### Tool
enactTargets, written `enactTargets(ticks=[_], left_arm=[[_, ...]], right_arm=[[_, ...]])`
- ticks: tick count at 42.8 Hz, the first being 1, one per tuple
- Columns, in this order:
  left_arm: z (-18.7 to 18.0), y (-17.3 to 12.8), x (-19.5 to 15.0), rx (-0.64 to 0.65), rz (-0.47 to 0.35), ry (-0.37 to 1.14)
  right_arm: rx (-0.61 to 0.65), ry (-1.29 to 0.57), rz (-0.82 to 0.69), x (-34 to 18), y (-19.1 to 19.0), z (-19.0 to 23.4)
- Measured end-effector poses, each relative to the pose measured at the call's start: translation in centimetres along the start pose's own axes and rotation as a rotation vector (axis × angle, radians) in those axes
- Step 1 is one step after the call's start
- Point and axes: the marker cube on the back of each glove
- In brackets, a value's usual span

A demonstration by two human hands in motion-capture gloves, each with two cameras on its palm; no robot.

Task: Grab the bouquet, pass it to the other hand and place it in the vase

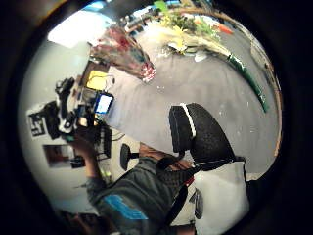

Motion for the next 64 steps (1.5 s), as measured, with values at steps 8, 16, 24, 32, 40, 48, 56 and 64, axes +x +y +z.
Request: enactTargets(ticks=[8, 16, 24, 32, 40, 48, 56, 64], left_arm=[[-0.5, 0.7, 0.7, -0.064, -0.005, 0.033], [-0.5, 0.7, 0.4, -0.076, -0.005, 0.056], [-0.7, 0.7, 0.4, -0.033, -0.006, 0.036], [-0.5, 0.4, 0.3, -0.007, -0.006, 0.030], [-1.2, 0.6, 0.5, 0.017, -0.016, 0.000], [-1.4, 0.8, 1.0, 0.027, -0.006, 0.012], [-0.7, 0.3, 2.1, 0.044, 0.009, 0.039], [0.7, -0.6, 3.0, 0.035, 0.018, 0.033]], right_arm=[[0.021, -0.020, -0.008, -0.1, -0.4, 0.2], [0.024, -0.007, -0.014, -0.3, -0.5, 0.3], [0.024, 0.012, -0.028, -0.4, -0.8, 0.3], [0.043, 0.017, -0.033, -0.7, -0.9, 0.2], [0.030, 0.027, -0.041, 0.8, -0.6, -0.2], [0.046, 0.039, 0.026, 5.0, 0.2, -1.5], [0.116, 0.018, 0.174, 12.1, -0.3, -0.8], [0.155, -0.028, 0.256, 17.5, -2.2, 2.2]])
